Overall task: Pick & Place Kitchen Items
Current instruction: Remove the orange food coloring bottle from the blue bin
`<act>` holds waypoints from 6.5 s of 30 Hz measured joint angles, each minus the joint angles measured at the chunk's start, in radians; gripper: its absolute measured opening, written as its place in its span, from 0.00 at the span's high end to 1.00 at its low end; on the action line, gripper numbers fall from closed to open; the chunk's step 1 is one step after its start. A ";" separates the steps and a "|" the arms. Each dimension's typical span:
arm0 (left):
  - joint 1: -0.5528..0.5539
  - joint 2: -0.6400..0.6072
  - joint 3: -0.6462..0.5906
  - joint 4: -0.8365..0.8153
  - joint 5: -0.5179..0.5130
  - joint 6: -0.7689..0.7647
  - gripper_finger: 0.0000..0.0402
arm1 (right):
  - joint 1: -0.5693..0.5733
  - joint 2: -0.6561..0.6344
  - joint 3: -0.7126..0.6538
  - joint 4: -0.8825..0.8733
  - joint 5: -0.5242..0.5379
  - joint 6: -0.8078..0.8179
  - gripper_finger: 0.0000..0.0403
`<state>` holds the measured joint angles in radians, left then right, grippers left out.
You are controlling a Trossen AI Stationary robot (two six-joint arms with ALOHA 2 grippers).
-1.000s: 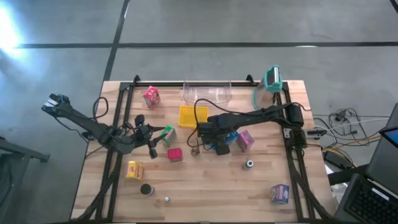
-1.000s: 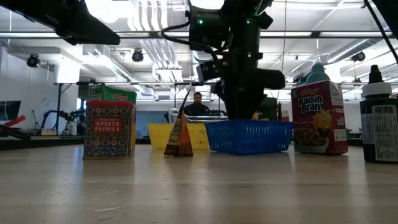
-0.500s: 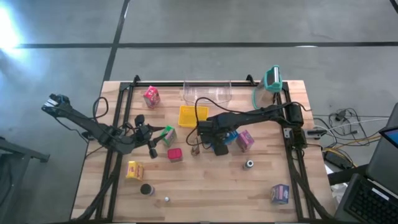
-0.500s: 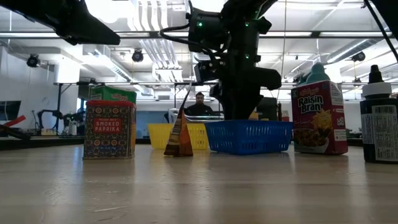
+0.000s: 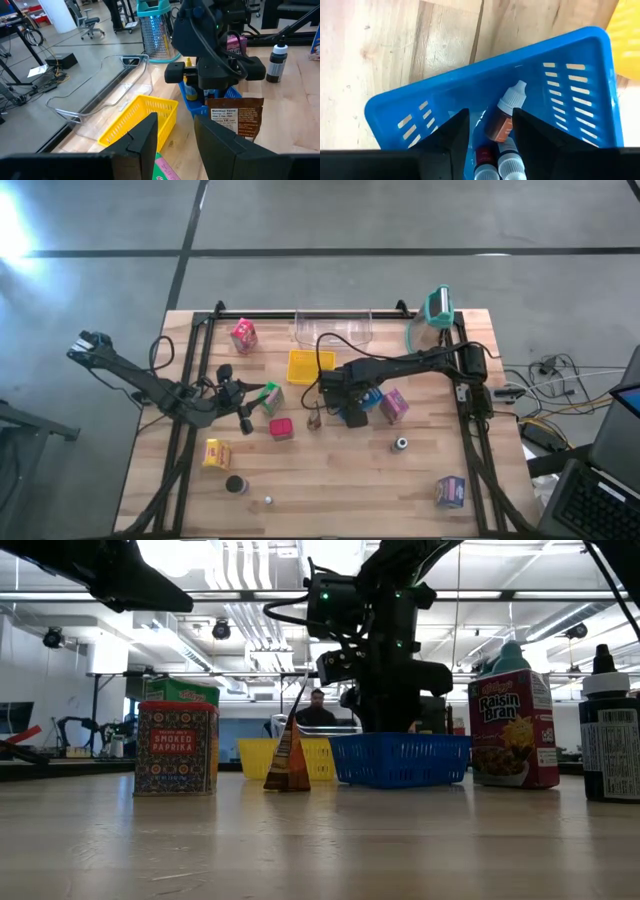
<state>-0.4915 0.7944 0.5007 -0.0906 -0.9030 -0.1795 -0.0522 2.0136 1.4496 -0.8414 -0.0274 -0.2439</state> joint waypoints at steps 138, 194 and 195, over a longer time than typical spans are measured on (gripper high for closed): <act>0.000 0.000 0.000 0.000 0.000 0.000 0.66 | 0.587 -0.363 -0.232 0.440 0.291 0.500 0.79; 0.000 0.000 -0.015 0.000 0.000 0.000 0.66 | 0.761 -0.377 -1.222 1.808 0.386 0.637 0.76; 0.000 0.000 -0.015 0.000 0.000 0.000 0.66 | 0.761 -0.377 -1.219 1.801 0.386 0.637 0.76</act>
<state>-0.4911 0.7948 0.4854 -0.0906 -0.9028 -0.1799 0.7089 1.6363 0.2302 0.9600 0.3588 0.3931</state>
